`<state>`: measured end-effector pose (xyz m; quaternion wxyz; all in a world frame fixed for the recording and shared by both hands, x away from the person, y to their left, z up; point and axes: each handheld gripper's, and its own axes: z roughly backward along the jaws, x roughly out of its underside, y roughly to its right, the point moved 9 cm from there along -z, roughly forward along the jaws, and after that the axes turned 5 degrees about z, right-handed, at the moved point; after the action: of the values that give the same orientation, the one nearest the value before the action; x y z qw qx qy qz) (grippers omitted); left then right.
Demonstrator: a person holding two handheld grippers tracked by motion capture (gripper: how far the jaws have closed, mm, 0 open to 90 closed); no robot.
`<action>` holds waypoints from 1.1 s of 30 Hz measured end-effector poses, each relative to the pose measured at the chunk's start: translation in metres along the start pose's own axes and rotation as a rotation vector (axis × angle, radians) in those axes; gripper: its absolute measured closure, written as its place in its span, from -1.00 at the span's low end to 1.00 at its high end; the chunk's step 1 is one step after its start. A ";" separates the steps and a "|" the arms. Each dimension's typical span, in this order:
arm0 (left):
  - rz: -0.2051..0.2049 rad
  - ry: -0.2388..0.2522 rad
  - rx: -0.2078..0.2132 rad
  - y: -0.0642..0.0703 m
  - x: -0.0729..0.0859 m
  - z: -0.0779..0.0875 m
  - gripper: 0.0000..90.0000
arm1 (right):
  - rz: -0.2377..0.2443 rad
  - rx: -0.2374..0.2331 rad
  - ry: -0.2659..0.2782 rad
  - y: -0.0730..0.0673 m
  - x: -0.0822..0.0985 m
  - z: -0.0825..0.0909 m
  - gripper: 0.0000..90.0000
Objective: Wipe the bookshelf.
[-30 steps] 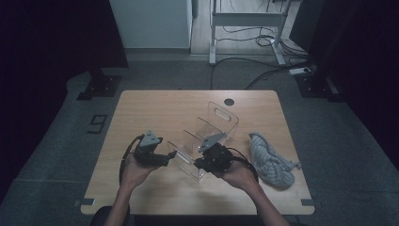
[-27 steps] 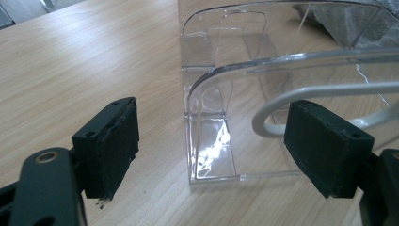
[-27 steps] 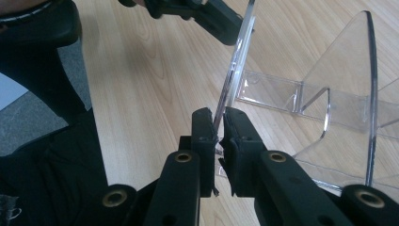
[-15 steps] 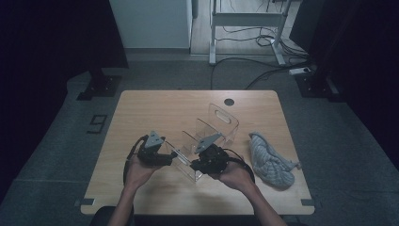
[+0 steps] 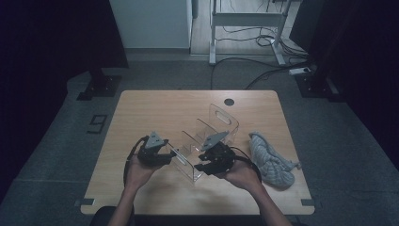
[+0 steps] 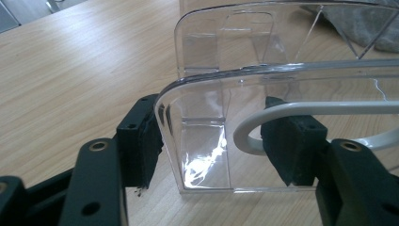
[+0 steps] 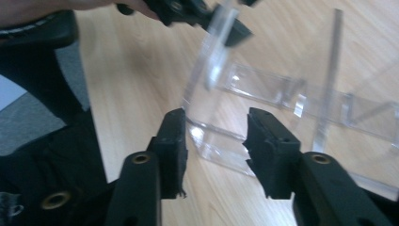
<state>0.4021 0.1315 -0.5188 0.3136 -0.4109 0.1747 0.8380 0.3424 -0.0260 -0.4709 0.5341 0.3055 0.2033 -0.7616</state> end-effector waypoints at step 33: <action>0.040 0.010 -0.023 -0.010 0.012 0.016 -0.07 | -0.396 0.362 -0.152 0.117 0.159 0.066 -0.30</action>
<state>0.3938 0.1525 -0.5193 0.2911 -0.4151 0.1746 0.8441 0.3968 -0.2183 -0.5289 0.3252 0.2924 0.0790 -0.8958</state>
